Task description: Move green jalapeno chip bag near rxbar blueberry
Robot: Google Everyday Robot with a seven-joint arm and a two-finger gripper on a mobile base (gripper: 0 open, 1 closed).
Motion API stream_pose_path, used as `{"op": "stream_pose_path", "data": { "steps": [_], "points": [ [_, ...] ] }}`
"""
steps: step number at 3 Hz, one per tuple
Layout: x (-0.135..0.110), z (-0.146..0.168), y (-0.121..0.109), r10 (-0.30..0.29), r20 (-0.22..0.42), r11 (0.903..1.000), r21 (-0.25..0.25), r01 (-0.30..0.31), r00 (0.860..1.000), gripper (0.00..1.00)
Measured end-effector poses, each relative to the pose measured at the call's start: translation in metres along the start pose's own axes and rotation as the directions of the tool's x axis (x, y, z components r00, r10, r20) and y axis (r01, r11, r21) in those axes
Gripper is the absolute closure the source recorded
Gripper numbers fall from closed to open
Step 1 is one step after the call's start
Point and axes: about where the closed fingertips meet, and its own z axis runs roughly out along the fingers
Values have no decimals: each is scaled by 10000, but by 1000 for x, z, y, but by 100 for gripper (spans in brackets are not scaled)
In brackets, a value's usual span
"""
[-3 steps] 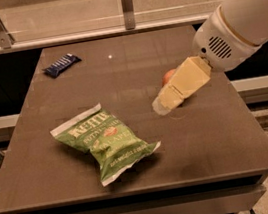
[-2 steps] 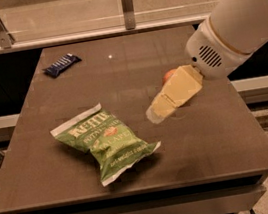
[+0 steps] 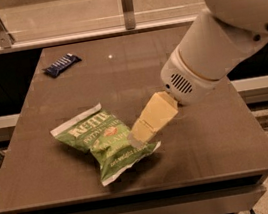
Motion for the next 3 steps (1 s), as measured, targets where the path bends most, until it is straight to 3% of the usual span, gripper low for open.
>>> {"op": "stream_pose_path", "data": {
  "steps": [3],
  "points": [
    [-11, 58, 52, 381, -608, 9986, -347, -403, 9974, 0]
  ]
}}
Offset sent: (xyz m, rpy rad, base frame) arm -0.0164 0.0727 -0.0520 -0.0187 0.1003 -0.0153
